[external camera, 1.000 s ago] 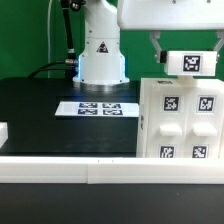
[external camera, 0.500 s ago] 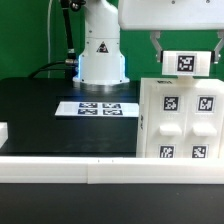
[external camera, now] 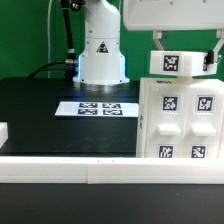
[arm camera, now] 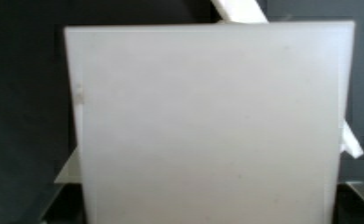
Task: Assemble cabinet
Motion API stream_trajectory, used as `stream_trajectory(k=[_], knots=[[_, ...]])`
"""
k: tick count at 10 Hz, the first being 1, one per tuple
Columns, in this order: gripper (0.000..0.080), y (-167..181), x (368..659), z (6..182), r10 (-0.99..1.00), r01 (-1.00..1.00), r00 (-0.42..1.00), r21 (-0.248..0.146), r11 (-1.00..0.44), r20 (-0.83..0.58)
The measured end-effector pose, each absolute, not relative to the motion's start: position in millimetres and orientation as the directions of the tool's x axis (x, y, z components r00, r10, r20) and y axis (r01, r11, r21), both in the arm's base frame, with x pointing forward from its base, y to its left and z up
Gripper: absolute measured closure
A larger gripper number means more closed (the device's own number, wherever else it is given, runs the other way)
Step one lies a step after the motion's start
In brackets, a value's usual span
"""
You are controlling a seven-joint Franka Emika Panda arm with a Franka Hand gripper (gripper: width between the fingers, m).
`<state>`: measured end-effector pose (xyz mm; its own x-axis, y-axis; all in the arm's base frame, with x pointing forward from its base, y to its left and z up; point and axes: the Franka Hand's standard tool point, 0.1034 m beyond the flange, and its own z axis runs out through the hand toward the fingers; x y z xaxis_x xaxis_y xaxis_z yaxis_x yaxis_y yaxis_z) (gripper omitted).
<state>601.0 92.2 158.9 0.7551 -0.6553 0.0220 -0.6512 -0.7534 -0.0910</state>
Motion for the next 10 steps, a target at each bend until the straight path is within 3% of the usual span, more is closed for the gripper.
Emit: stream_trajectory(k=[8,10], knots=[[0.0236,97.2,607.8,158.5,-0.978,-0.97,0.201,-0.153,-0.19,-0.059],[0.0236,98.4,608.3,158.6,-0.995,-0.989,0.023,-0.145,-0.008,-0.099]])
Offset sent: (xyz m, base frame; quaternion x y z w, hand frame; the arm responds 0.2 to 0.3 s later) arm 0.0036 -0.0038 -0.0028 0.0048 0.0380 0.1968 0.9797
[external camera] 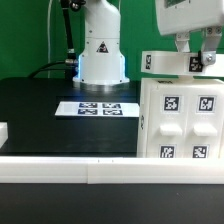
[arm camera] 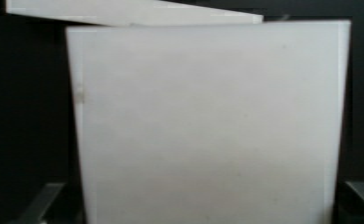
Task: Assemble cabinet
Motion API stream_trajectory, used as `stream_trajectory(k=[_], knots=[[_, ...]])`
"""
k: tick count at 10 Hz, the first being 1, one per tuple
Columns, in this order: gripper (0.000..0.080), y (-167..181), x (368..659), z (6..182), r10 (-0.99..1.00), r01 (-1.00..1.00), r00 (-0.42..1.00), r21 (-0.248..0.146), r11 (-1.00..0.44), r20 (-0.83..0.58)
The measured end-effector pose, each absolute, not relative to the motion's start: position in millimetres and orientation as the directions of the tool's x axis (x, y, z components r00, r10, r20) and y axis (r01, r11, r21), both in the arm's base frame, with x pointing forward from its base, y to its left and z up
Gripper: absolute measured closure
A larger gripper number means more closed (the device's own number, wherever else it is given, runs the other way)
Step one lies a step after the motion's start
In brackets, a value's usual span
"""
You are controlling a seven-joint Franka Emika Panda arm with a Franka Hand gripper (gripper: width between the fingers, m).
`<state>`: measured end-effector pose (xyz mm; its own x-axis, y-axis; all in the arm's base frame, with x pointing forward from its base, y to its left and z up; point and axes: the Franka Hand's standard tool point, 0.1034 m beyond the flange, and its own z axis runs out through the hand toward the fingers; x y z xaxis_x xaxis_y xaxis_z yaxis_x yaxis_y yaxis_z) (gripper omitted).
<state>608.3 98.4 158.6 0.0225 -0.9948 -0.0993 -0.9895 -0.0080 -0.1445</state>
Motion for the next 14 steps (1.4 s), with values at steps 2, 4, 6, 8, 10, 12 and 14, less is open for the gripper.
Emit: stream_trajectory(k=[2,4,6,8,10,12,14], knots=[[0.0236,100.5,610.3,159.0,-0.978,-0.976,-0.151,-0.135,0.171,-0.143],[0.0236,101.5,611.1,159.2,-0.945,-0.948,-0.275,-0.115,0.297,-0.176],[0.0236,99.8,611.5,159.0,-0.924,-0.931,-0.326,-0.1,0.351,-0.2],[0.0236,103.8,611.4,159.2,-0.908,-0.919,-0.357,-0.09,0.383,-0.219],[0.0021,103.4,611.8,160.1,-0.924,-0.937,-0.308,-0.1,0.336,-0.226],[0.0004,104.3,611.4,167.8,-0.926,-0.941,-0.283,-0.112,0.318,-0.248],[0.0001,104.6,611.8,180.3,-0.923,-0.942,-0.265,-0.131,0.31,-0.279]])
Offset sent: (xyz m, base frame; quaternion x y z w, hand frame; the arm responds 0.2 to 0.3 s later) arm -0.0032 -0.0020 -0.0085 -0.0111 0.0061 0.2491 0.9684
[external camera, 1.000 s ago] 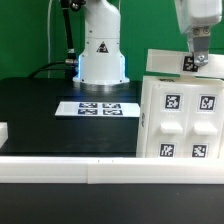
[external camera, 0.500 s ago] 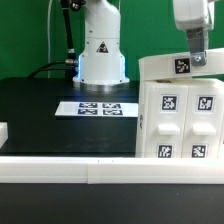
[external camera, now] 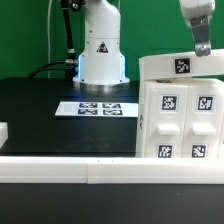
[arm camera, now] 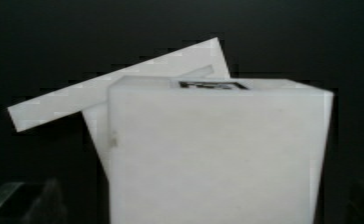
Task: Assemble cabinet
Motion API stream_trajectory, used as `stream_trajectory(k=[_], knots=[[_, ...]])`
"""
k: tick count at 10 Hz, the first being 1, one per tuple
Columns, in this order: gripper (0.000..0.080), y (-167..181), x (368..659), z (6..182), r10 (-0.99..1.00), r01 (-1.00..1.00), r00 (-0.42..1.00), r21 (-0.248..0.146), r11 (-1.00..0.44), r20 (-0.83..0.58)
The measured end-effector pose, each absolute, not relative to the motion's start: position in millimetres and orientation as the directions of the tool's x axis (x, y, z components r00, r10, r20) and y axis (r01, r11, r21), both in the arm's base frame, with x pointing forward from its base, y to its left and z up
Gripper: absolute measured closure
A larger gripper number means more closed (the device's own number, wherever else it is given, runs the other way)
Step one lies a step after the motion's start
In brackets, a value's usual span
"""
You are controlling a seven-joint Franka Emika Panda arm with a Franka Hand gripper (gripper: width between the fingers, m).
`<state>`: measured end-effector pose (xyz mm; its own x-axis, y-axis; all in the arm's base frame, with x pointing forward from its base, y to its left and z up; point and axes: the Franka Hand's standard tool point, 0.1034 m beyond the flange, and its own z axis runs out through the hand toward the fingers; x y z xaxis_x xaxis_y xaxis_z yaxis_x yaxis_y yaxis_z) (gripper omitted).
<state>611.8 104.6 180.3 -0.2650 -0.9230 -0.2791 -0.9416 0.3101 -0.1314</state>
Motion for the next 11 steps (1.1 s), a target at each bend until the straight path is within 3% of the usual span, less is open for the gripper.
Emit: stream_trajectory(k=[4,6,8,11], knots=[[0.0002,105.8,612.1,180.8,-0.934,-0.952,-0.222,-0.144,0.27,-0.281],[0.0002,105.7,612.5,184.3,-0.966,-0.988,0.005,-0.15,0.035,-0.26],[0.0002,107.9,617.2,189.4,-0.938,-0.958,0.256,-0.193,-0.214,-0.232],[0.0002,110.6,618.5,191.4,-0.858,-0.87,0.477,-0.236,-0.432,-0.188]])
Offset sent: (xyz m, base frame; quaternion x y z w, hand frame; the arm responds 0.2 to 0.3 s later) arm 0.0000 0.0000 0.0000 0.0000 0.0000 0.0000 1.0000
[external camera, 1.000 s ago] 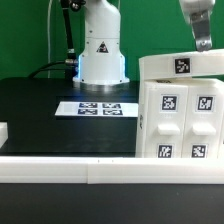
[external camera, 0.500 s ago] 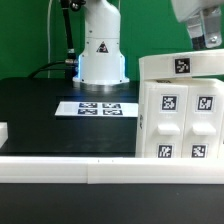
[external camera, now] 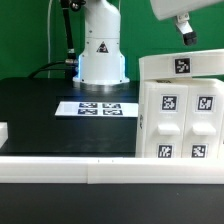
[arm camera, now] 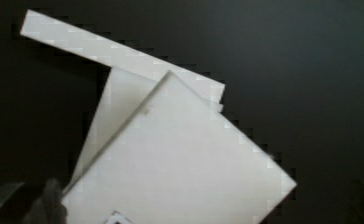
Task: Assemble cabinet
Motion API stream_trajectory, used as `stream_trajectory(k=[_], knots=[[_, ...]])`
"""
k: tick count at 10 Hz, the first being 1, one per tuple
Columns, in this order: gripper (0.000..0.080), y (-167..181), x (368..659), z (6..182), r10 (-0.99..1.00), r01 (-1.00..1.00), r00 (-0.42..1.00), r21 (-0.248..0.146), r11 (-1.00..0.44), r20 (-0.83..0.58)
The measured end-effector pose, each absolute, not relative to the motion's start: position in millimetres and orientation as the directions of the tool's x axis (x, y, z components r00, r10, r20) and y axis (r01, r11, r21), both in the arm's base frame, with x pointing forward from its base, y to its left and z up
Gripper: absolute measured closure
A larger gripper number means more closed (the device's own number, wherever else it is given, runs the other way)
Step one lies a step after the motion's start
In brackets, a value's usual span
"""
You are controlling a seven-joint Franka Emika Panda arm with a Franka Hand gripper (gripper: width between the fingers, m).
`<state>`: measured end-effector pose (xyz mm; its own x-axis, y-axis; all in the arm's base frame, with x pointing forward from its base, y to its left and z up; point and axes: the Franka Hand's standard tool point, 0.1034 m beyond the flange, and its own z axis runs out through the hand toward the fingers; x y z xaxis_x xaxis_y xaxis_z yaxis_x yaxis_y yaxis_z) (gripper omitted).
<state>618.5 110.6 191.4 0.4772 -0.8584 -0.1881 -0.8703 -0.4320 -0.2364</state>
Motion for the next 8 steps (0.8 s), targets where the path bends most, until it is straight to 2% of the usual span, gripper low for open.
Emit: stream_trajectory(k=[2,4,8], knots=[[0.0002,110.5,618.3,191.2,-0.786,-0.79,0.601,-0.257,-0.557,-0.146],[0.0002,111.6,616.8,190.0,-0.582,-0.572,0.813,-0.223,-0.79,-0.023],[0.0002,111.5,615.7,190.3,-0.247,-0.231,0.968,-0.206,-0.951,0.051]])
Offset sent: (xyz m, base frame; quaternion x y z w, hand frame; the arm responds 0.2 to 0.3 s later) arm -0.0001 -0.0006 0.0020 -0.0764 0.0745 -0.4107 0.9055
